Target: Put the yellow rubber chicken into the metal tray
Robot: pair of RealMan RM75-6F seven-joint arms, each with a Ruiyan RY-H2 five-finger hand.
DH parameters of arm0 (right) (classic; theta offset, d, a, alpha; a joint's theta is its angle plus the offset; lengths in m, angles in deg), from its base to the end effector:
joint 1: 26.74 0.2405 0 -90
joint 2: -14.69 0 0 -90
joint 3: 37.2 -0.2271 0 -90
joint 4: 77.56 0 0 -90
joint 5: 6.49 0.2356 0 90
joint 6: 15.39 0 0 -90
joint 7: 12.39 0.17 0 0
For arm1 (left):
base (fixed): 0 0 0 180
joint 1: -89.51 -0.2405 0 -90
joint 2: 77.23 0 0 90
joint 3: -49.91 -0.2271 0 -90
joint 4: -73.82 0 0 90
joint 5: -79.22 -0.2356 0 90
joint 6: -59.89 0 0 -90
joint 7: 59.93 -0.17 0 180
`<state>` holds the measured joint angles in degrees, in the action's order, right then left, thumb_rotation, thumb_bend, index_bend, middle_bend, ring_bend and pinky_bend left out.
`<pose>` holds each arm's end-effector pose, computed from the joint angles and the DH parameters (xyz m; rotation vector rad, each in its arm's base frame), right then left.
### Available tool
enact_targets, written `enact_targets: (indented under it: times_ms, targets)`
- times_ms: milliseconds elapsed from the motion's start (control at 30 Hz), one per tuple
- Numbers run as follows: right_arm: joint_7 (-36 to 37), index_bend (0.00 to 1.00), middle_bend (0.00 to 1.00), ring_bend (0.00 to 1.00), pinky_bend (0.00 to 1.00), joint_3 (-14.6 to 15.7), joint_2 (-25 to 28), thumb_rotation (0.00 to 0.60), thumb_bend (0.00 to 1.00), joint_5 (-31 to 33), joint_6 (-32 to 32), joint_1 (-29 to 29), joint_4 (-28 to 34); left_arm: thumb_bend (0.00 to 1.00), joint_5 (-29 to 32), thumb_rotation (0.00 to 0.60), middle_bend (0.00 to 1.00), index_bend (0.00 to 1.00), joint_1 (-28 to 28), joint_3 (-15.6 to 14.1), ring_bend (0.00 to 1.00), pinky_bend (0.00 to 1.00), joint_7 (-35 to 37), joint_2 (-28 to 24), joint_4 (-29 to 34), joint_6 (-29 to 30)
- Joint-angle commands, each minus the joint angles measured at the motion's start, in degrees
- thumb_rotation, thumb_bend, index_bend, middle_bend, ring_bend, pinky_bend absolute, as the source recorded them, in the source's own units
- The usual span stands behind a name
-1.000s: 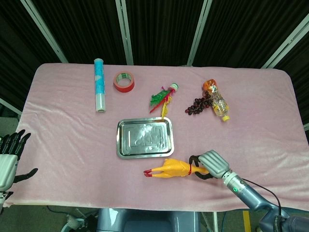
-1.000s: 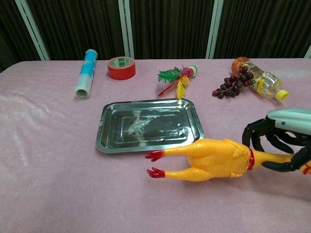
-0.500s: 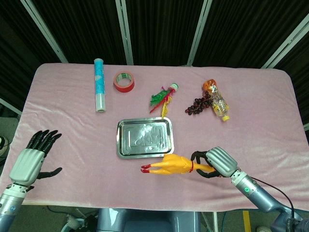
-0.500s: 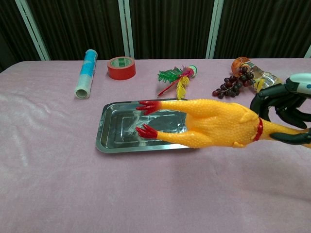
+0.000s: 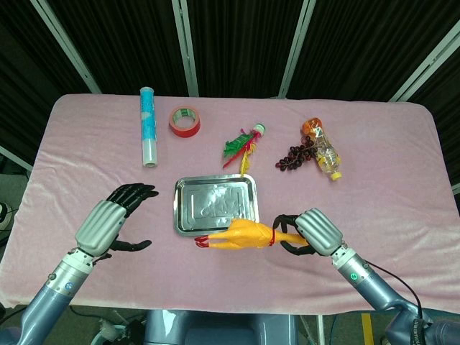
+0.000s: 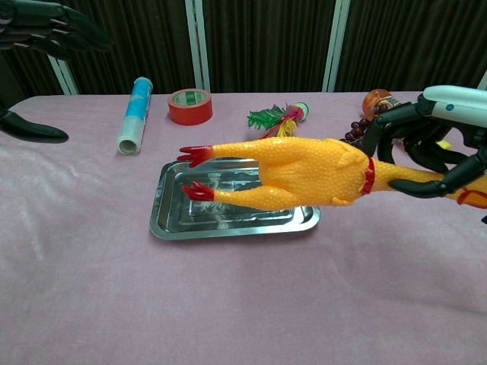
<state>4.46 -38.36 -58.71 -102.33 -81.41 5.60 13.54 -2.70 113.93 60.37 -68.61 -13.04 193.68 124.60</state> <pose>-0.1531 -0.2871 0.0106 1.9689 -1.1001 1.2892 -0.0904 0.2609 0.0594 -1.7686 -1.0917 -1.2698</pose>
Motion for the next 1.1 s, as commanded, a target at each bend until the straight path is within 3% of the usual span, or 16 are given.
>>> enact_targets:
  times_ms: [33,233,600,833,1100]
  targets:
    - [-2.70,1.00,0.77,0.77,0.88,-1.16,-0.79,0.600,0.84,1.82,0.74,0.27,0.86,0.03,9.82,0.600,0.11,0.18,5.98,3.44,0.10,0.13,-7.95,0.88,3.51,-6.13]
    - [-7.02,1.00,0.77,0.77,0.88,-2.66,-2.02,0.600,0.85,4.23,0.78,0.29,1.83,0.03,24.95,0.600,0.12,0.19,14.08,6.54,0.10,0.13,-20.06,4.20,4.41,-7.54]
    - [-11.30,1.00,0.78,0.77,0.88,-4.47,-3.20,0.600,0.87,7.23,1.16,0.65,2.45,0.03,47.81,0.600,0.12,0.20,28.43,9.25,0.10,0.13,-36.42,12.50,2.99,-1.51]
    - [-11.94,1.00,0.78,0.77,0.88,-4.68,-3.20,0.600,0.87,7.43,0.71,0.53,3.02,0.06,56.29,0.600,0.13,0.21,35.46,10.44,0.10,0.13,-42.51,17.88,0.93,4.16]
    - [-11.96,1.00,0.78,0.78,0.88,-4.47,-2.83,0.600,0.87,6.52,-0.06,0.37,4.05,0.09,62.42,0.600,0.12,0.21,40.20,12.17,0.10,0.13,-43.70,22.51,-2.10,6.83]
